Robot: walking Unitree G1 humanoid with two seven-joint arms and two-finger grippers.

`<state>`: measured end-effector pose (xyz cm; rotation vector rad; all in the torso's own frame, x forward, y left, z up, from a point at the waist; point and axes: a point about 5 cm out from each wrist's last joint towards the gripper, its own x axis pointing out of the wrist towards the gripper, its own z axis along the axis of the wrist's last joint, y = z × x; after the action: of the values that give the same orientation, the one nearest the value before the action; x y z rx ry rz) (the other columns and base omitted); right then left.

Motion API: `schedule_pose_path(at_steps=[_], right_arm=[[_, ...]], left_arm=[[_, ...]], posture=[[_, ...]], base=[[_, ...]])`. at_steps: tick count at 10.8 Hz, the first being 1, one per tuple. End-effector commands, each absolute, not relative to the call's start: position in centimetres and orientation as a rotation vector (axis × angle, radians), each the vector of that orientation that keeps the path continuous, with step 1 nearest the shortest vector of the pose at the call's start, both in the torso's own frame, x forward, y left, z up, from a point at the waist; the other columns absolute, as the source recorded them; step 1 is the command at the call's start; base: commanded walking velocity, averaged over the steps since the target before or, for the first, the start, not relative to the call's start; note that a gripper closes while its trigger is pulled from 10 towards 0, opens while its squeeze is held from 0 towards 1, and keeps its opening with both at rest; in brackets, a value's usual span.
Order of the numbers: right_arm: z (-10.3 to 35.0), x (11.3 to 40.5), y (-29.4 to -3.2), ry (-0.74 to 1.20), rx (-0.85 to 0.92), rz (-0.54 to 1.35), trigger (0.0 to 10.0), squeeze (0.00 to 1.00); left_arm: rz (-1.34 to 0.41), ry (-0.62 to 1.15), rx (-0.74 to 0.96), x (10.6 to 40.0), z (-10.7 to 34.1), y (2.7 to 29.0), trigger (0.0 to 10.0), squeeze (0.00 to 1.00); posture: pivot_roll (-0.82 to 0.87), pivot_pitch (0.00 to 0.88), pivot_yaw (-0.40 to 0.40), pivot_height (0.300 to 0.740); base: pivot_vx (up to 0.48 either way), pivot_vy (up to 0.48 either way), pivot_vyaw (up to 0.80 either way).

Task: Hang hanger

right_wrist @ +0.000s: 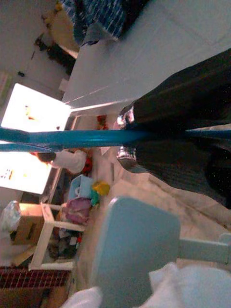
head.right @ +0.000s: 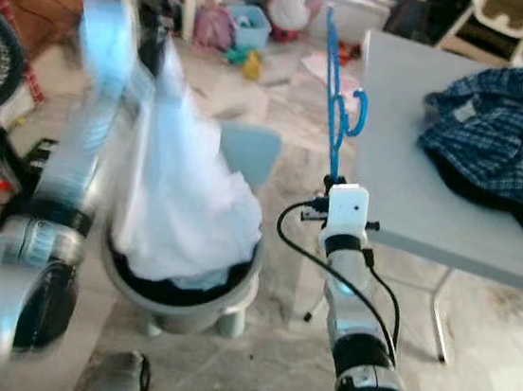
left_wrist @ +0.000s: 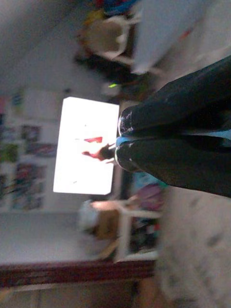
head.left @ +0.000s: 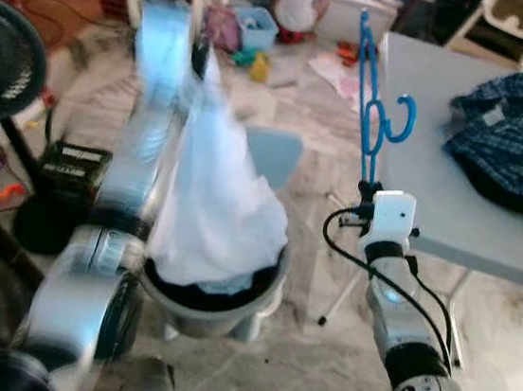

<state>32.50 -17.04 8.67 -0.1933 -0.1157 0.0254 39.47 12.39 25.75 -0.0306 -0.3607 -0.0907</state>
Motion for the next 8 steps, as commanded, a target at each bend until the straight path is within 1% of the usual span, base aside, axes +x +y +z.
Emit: schedule_pose_path(at_steps=[1, 2, 3, 4, 5, 7, 8], right_arm=[[9.3, 32.5, -17.2, -0.142, -0.203, 0.011, 10.0, 0.0], [9.2, 32.4, -17.1, -0.144, -0.206, 0.013, 10.0, 0.0], [9.0, 32.2, -17.1, -0.14, -0.211, 0.022, 10.0, 0.0], [9.0, 32.1, -17.1, -0.138, -0.214, 0.027, 10.0, 0.0], [9.0, 32.3, -16.9, -0.132, -0.218, 0.035, 10.0, 0.0], [9.0, 32.3, -16.6, -0.131, -0.222, 0.051, 10.0, 0.0], [9.1, 32.3, -16.4, -0.134, -0.229, 0.059, 10.0, 0.0]], left_arm=[[0.045, -0.421, -0.066, 39.5, 27.2, 13.2, 10.0, 0.0], [0.107, -0.407, -0.139, 39.4, 27.0, 14.2, 10.0, 0.0], [0.196, -0.264, -0.167, 39.1, 23.2, 16.4, 10.0, 0.0], [0.272, -0.102, -0.246, 38.5, 19.3, 18.1, 10.0, 0.0], [0.339, 0.063, -0.294, 37.1, 14.9, 19.2, 10.0, 0.0], [0.332, 0.241, -0.383, 34.5, 10.2, 19.6, 10.0, 0.0], [0.312, 0.278, -0.367, 33.4, 8.8, 19.8, 10.0, 0.0]], posture=[[0.08, 0.079, -0.088, 0.74], [0.07, 0.082, -0.091, 0.74], [0.08, 0.095, -0.102, 0.74], [0.09, 0.102, -0.108, 0.74], [0.1, 0.113, -0.113, 0.74], [0.11, 0.125, -0.119, 0.74], [0.11, 0.129, -0.12, 0.74]], base=[[0.0, 0.0, 0.0], [0.0, 0.0, 0.0], [0.0, 0.0, 0.0], [0.0, 0.0, 0.0], [0.0, 0.0, 0.0], [0.0, 0.0, 0.0], [0.0, 0.0, 0.0]])
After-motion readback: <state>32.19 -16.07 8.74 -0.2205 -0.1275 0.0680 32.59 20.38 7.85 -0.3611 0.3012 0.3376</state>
